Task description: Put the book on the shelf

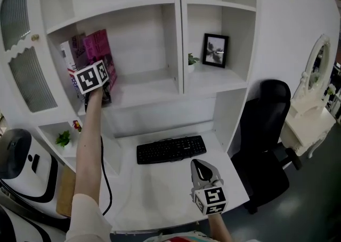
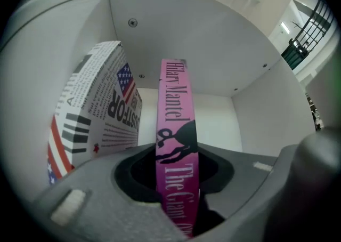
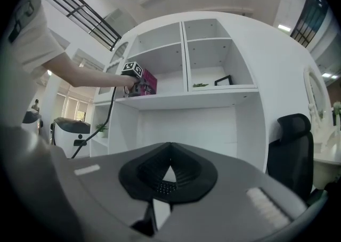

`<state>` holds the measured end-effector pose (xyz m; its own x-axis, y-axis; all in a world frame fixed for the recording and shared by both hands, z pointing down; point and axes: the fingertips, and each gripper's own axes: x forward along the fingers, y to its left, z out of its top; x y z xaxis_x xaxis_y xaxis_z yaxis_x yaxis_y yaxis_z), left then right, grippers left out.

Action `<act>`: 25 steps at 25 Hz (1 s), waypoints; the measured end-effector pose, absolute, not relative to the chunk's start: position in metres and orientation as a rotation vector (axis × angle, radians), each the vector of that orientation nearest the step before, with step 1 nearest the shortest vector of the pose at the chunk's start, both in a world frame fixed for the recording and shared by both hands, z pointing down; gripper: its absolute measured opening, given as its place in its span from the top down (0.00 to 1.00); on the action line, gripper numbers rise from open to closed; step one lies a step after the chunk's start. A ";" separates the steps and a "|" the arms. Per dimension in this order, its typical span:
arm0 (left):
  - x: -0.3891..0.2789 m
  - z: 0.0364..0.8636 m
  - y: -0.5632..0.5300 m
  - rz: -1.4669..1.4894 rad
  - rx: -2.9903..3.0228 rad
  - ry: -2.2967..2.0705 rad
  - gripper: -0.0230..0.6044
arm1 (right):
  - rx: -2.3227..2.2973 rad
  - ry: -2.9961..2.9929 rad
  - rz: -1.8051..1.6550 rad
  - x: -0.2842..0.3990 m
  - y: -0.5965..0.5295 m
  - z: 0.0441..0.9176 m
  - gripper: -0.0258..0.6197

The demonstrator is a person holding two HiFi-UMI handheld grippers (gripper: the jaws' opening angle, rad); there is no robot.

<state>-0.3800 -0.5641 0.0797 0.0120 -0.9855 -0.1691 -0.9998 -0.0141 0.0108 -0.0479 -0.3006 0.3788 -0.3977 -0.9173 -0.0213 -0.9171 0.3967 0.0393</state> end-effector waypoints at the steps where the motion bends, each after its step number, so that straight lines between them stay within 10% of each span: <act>1: -0.382 0.080 -0.566 0.192 -2.152 2.127 0.74 | 1.723 -2.618 -0.068 -0.048 -0.301 0.380 0.96; 16: -0.381 0.078 -0.565 0.213 -2.138 2.096 0.73 | 1.662 -2.634 -0.060 -0.069 -0.300 0.382 0.96; 25: -0.370 0.052 -0.542 0.298 -2.035 2.020 0.40 | 1.620 -2.650 -0.047 -0.078 -0.299 0.386 0.96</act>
